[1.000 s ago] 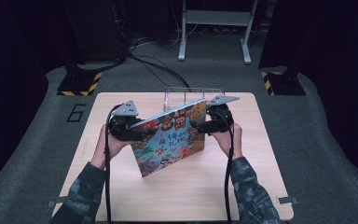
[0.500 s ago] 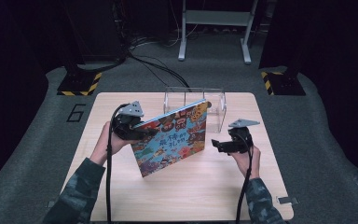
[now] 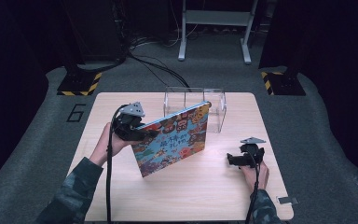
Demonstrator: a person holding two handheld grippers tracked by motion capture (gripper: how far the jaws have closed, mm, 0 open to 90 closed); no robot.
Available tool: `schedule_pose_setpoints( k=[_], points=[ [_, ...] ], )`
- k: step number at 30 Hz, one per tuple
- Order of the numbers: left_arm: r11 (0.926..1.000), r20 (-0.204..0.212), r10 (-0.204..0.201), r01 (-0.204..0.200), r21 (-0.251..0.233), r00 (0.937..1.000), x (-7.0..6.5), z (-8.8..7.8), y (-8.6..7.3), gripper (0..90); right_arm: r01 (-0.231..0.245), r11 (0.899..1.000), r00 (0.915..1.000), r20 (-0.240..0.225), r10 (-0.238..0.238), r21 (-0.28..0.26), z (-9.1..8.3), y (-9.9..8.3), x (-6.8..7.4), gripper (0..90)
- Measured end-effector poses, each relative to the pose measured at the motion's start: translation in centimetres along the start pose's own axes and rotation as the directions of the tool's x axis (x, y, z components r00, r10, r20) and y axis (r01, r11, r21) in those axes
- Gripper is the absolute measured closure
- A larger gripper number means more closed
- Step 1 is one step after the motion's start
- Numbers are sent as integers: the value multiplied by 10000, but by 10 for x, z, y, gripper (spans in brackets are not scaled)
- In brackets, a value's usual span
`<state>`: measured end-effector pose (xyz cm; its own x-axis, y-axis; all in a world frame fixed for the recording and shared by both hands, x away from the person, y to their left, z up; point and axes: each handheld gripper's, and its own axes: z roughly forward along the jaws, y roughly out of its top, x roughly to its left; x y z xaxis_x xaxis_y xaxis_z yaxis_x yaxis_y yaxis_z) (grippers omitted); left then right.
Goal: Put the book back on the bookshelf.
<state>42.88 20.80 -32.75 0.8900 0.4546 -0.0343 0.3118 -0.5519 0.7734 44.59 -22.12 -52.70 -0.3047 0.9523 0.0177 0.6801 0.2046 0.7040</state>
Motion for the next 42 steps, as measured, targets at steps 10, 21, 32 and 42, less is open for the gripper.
schedule_pose_setpoints(
  k=[10, 21, 32, 42],
  points=[
    [9998, -114, -91, 93, 190, 9999, -11, -1, 2, 809, 63, 9999, 9999, -92, -64, -119, 2, 0, -1, 0],
    [9973, -467, -591, 610, 401, 9972, -6, -13, 16, 810, 119, 9995, 9999, -63, -121, -285, 3, 0, -3, 13],
    [9959, -852, -541, 599, 673, 9949, -3, -19, 26, 810, 158, 9994, 9998, -91, -161, -314, 2, 0, -4, 38],
    [9965, -1048, -580, 639, 539, 9928, 0, -33, 30, 810, 155, 9994, 9998, -88, -158, -322, 2, 0, -4, 40]
  ],
)
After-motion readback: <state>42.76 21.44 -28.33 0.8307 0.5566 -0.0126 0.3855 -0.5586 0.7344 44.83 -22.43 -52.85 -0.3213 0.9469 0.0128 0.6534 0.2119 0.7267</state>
